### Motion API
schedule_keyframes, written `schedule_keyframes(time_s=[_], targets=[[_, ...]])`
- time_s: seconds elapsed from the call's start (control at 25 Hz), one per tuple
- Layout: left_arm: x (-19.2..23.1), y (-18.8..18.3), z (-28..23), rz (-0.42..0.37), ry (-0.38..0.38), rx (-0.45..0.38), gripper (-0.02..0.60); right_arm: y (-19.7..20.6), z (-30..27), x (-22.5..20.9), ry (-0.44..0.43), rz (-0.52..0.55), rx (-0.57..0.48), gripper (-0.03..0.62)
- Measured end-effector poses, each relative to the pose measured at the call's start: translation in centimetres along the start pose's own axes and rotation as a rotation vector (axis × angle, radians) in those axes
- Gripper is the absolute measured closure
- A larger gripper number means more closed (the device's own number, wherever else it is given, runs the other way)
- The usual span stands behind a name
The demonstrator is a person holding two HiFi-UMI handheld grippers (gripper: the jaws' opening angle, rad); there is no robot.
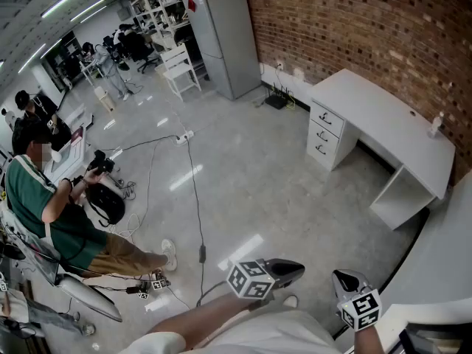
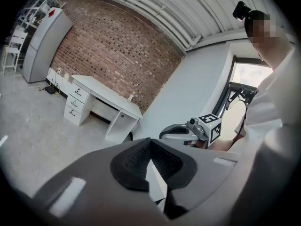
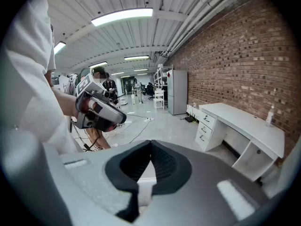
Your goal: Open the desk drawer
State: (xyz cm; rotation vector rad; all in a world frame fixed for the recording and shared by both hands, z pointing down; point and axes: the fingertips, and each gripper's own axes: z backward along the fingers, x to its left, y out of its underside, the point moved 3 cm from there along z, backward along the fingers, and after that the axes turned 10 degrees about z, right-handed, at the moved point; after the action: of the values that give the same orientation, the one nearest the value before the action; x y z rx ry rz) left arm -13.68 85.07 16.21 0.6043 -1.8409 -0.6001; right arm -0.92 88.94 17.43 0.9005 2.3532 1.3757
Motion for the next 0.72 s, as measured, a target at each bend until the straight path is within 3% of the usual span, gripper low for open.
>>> schedule_keyframes(time_s=[0.72], targets=[[2.5, -3.2, -3.5, 0.001, -0.048, -0.028, 0.575, 0.1, -2.6, -4.9, -0.046, 0.003, -0.001, 0.566]])
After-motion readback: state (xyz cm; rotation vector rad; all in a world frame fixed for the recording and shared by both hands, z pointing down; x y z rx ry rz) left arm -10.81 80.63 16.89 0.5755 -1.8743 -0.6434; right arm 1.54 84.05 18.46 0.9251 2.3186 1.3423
